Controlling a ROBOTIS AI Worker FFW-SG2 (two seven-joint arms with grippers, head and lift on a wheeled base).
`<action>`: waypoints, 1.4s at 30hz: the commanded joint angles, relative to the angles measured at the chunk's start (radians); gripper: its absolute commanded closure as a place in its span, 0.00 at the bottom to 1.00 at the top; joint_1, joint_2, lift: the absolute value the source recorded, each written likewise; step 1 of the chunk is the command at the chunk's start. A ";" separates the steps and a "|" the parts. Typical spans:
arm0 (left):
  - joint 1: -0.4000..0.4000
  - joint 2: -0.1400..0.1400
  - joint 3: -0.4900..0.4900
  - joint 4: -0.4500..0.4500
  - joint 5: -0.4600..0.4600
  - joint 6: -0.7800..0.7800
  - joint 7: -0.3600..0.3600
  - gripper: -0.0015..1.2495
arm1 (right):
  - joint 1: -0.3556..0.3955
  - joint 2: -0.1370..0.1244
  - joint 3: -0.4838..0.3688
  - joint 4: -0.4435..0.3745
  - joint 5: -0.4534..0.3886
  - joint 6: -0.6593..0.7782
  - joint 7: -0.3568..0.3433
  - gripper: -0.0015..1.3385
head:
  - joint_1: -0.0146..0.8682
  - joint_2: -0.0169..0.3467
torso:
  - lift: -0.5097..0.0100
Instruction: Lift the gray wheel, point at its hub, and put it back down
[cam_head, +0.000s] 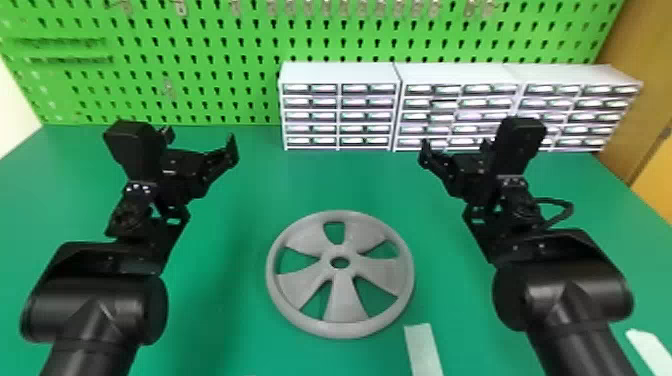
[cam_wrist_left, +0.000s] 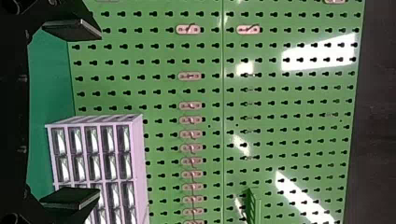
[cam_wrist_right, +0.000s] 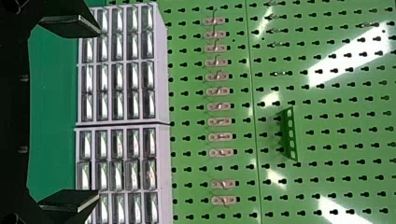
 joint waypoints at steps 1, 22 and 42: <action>0.002 0.000 0.001 0.000 0.003 0.000 0.000 0.09 | 0.001 -0.003 0.001 -0.001 -0.001 0.002 0.000 0.07 | 0.80 0.18 | 0.81; 0.007 0.000 0.004 0.000 0.005 0.000 0.000 0.09 | -0.002 -0.001 -0.006 -0.001 -0.009 0.002 0.001 0.06 | 0.80 0.18 | 0.81; 0.008 0.000 0.009 0.000 0.005 0.000 0.000 0.09 | -0.045 0.016 -0.036 -0.222 -0.051 0.460 -0.045 0.07 | 0.80 0.18 | 0.81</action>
